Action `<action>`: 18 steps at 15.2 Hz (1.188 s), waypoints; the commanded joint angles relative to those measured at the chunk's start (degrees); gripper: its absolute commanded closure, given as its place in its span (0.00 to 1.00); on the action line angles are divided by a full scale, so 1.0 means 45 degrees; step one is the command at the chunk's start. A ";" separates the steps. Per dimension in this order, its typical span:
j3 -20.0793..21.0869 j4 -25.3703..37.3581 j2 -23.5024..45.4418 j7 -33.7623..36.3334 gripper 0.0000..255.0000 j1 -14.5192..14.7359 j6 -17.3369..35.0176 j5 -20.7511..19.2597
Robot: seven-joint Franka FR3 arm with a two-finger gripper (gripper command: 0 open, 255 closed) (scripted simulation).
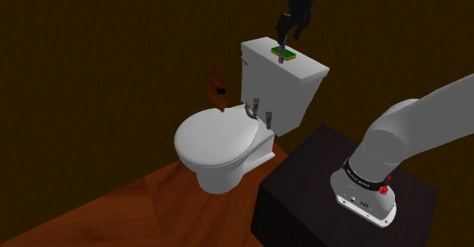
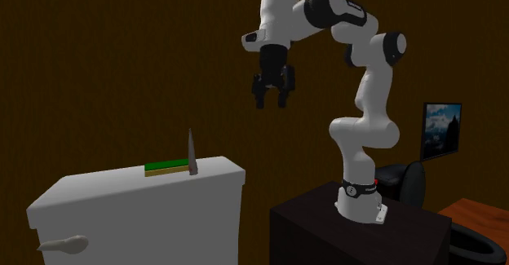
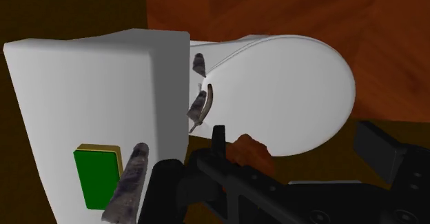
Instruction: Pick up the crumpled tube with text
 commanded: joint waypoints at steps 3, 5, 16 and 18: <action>-0.0426 0.0794 0.1283 -0.0221 0.00 -0.0328 0.0823 -0.0192; -0.0647 0.1271 0.1968 -0.0346 0.00 -0.0484 0.1192 -0.0241; -0.1802 0.4816 0.5956 -0.1106 0.00 -0.1337 0.2503 0.0095; -0.1962 0.5555 0.6648 -0.1239 0.00 -0.1506 0.2587 0.0247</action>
